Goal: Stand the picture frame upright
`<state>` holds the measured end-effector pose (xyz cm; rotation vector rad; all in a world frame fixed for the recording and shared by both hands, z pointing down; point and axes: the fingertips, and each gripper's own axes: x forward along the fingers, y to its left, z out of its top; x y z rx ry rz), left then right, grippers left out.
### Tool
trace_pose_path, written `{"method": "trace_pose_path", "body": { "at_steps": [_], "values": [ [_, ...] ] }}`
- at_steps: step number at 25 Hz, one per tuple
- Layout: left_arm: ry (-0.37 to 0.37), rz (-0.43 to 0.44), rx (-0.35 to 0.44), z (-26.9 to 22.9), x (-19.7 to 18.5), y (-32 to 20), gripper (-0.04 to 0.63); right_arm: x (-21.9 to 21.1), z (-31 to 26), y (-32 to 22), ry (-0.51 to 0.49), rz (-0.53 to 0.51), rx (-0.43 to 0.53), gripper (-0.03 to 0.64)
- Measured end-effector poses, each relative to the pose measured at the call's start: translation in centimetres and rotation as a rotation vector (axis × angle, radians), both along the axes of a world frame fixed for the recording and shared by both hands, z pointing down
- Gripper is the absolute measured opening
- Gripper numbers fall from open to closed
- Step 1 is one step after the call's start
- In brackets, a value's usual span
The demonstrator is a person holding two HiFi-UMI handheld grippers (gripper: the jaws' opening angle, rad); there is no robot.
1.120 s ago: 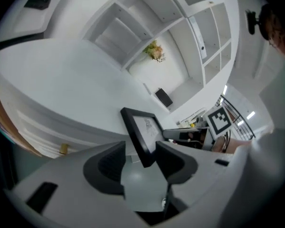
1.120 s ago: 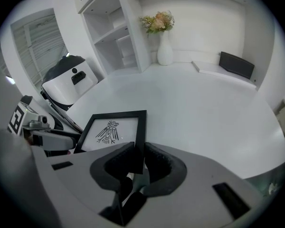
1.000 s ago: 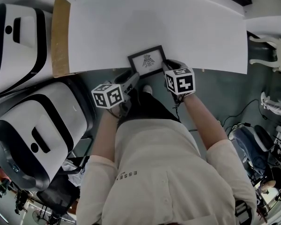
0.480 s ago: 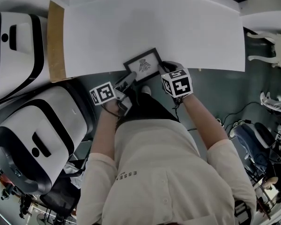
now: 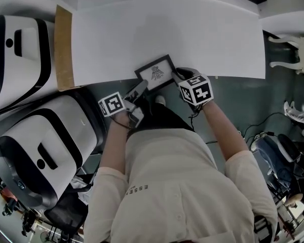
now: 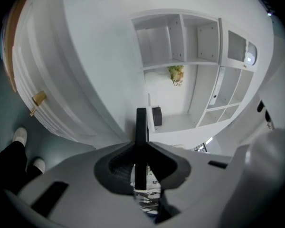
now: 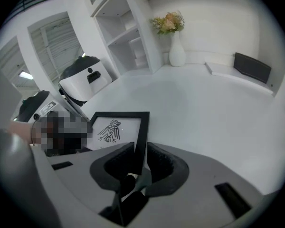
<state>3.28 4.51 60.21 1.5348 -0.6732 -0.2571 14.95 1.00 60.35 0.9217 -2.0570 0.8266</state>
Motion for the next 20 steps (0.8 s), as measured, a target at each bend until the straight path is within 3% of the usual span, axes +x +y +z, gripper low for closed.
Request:
{"method": "trace_pose_path", "body": {
  "at_steps": [4, 9, 13, 20],
  "values": [
    [0.073, -0.01, 0.005, -2.1, 1.0, -0.2, 0.074, 0.3, -1.0, -0.1, -0.069, -0.047, 0.02, 0.087],
    [0.0, 0.026, 0.056, -2.6, 1.0, -0.5, 0.072, 1.5, -2.7, -0.7, -0.197, 0.007, 0.017, 0.091],
    [0.089, 0.009, 0.055, -4.2, 1.9, -0.7, 0.072, 2.7, -3.3, -0.9, -0.296, 0.035, -0.016, 0.096],
    [0.126, 0.046, 0.153, -7.1, 2.3, -0.5, 0.072, 3.0, -6.4, 0.0, -0.543, -0.028, -0.038, 0.132]
  ]
}}
